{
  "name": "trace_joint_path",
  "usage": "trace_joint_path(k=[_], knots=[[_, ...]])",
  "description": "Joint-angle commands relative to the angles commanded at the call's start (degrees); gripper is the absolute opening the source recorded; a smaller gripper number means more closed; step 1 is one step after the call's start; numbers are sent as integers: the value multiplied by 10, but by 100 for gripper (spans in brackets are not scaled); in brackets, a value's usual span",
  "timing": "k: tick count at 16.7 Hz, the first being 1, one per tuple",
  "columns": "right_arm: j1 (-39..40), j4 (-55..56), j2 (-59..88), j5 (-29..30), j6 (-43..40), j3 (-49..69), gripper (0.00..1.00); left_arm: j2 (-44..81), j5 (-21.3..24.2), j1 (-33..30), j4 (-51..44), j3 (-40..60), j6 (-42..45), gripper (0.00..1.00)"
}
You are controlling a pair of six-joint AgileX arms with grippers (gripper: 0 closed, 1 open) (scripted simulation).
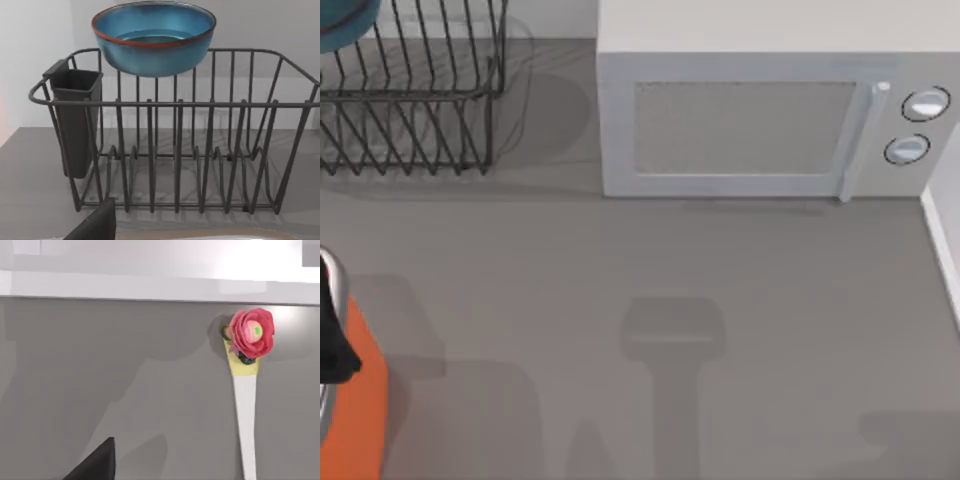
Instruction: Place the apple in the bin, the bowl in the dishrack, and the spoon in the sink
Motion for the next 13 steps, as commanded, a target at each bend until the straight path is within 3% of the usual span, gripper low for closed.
trace_joint_path(k=[6, 13], knots=[[-77, -143, 195, 0, -79, 136, 100, 0, 0, 0, 0, 0, 0, 100], [-88, -165, 227, 0, -92, 160, 100, 0, 0, 0, 0, 0, 0, 100]])
